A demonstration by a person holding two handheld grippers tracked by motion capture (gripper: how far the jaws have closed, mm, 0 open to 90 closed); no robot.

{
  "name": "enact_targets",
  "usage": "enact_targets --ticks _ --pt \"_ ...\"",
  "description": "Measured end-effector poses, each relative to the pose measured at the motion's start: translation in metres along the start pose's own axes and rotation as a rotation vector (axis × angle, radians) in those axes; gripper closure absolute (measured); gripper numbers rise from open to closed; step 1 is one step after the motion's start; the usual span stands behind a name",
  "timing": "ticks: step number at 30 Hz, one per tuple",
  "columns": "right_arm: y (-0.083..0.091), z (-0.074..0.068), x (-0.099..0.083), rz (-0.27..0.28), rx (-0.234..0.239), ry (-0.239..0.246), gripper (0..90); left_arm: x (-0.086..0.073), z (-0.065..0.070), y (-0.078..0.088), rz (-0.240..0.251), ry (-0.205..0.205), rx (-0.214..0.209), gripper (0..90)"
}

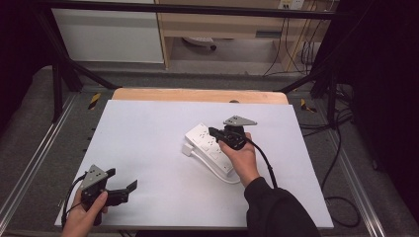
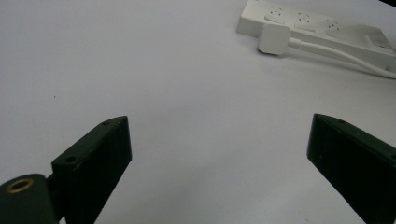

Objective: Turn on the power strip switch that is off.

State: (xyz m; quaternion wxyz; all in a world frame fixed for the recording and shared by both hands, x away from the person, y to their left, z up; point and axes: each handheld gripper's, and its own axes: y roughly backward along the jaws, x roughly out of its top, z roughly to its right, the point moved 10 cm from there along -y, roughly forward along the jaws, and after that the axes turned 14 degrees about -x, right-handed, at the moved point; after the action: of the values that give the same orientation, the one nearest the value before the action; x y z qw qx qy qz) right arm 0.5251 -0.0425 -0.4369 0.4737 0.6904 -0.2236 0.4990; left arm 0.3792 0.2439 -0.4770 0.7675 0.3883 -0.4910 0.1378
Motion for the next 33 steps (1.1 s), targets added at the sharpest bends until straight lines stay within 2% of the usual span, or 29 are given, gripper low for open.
enact_targets --ticks 12,18,27,33 --pt "-0.002 0.0 -0.013 -0.016 0.002 -0.041 90.0 -0.001 -0.001 -0.001 -0.004 0.008 0.007 6.4" --pt "-0.007 -0.003 -0.023 -0.03 0.011 -0.045 90.0 -0.002 -0.003 0.0 -0.008 0.012 0.014 6.4" --pt "-0.014 -0.006 -0.042 -0.085 0.004 -0.051 90.0 -0.002 -0.003 0.0 -0.01 0.009 0.006 6.4" --pt "-0.014 -0.006 -0.045 -0.107 0.006 -0.056 90.0 -0.003 -0.003 0.0 -0.012 0.01 0.009 6.4"
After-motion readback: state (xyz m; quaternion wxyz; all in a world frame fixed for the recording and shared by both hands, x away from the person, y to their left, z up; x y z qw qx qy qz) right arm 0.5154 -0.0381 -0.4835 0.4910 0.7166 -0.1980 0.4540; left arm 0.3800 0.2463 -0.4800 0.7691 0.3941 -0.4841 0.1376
